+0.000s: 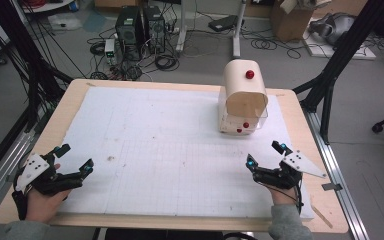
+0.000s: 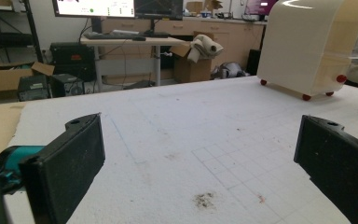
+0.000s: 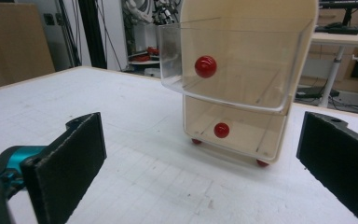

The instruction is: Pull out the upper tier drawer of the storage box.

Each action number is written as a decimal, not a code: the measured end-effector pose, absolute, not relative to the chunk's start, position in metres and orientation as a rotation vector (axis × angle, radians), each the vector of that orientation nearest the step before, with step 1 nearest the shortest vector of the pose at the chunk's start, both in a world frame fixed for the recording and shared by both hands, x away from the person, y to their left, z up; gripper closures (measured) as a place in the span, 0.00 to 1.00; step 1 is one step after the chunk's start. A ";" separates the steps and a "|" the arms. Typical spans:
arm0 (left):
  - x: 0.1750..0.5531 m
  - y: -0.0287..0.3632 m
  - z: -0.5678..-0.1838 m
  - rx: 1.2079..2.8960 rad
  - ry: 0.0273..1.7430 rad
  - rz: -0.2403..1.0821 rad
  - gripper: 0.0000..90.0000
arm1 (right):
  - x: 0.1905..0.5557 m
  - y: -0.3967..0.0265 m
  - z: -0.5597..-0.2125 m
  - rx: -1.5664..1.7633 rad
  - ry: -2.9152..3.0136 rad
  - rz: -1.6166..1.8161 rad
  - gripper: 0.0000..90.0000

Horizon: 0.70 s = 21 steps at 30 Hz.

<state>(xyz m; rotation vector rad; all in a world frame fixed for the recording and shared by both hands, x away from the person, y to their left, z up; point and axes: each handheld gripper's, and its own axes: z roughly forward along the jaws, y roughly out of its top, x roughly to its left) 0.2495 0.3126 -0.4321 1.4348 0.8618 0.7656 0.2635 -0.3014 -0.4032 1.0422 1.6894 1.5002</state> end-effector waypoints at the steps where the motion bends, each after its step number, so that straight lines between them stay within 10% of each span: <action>1: 0.249 0.313 -0.432 1.439 0.860 0.766 0.02 | 0.261 -0.307 -0.404 1.042 1.697 1.509 0.00; 21: 0.250 0.312 -0.432 1.440 0.857 0.750 0.02 | 0.246 -0.341 -0.413 1.070 1.695 1.558 0.00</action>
